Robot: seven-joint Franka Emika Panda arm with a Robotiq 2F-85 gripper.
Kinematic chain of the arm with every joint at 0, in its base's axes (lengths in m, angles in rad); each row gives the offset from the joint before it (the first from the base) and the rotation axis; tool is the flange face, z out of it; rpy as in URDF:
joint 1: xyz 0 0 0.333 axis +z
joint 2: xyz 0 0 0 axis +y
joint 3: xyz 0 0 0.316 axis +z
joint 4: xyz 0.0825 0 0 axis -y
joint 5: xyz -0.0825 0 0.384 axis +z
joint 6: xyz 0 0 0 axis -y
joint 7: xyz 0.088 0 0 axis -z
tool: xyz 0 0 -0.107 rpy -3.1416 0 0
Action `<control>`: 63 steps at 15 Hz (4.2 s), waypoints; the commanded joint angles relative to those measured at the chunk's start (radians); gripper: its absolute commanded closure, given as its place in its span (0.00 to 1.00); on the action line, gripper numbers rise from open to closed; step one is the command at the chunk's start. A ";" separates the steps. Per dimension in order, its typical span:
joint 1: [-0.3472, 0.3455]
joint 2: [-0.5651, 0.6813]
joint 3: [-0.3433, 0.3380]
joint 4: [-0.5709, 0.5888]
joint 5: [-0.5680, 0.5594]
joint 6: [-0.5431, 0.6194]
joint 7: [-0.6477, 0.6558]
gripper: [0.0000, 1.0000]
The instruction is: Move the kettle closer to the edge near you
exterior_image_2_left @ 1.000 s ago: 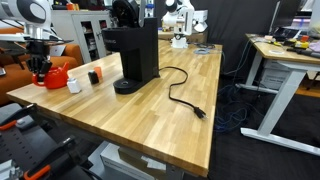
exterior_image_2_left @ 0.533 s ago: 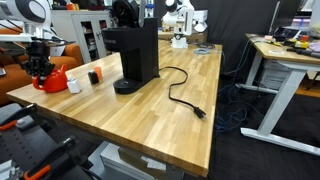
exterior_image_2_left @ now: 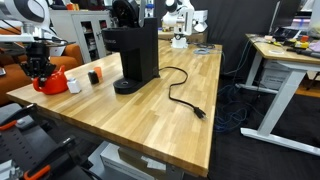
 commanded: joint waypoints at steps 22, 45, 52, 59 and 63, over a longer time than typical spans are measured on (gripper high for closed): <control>-0.043 -0.077 0.030 -0.028 -0.191 -0.041 -0.280 0.96; -0.043 0.005 0.097 -0.030 -0.194 0.077 -0.381 0.96; -0.022 0.017 0.091 0.005 -0.206 0.059 -0.349 0.85; -0.014 -0.009 0.087 0.002 -0.211 0.029 -0.323 0.26; -0.017 -0.042 0.095 -0.010 -0.199 0.027 -0.304 0.01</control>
